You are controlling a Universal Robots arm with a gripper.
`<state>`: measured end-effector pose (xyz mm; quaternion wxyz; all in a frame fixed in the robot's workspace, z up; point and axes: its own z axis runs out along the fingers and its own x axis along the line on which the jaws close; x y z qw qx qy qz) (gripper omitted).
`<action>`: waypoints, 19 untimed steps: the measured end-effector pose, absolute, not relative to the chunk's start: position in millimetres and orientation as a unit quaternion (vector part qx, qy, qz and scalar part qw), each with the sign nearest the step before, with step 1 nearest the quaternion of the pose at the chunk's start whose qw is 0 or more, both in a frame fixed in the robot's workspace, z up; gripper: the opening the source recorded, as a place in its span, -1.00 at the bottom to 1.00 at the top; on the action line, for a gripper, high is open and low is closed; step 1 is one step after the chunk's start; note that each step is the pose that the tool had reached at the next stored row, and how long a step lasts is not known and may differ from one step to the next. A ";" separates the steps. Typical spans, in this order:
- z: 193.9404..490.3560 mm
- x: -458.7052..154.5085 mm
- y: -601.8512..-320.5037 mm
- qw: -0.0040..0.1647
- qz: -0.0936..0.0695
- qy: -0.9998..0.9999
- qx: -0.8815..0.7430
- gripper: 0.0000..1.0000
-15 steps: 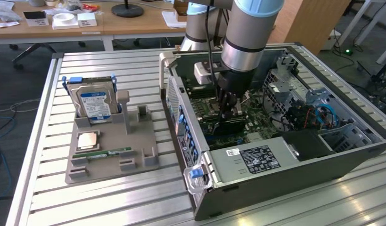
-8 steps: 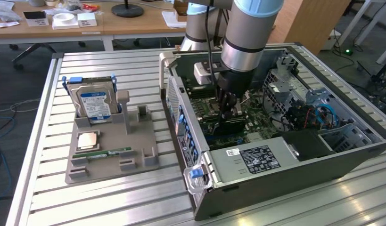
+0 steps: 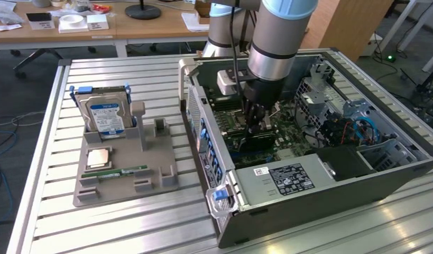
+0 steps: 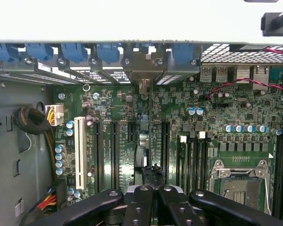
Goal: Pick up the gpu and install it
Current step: 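Press down on the gpu until it lock into place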
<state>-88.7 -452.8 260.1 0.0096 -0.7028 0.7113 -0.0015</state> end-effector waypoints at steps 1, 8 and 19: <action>260.0 -88.9 -452.8 0.010 -0.001 0.711 -0.703 -0.79; 260.0 -89.3 -452.8 0.010 -0.001 0.711 -0.703 -0.79; 259.9 -89.3 -452.9 0.009 -0.002 0.711 -0.703 -0.79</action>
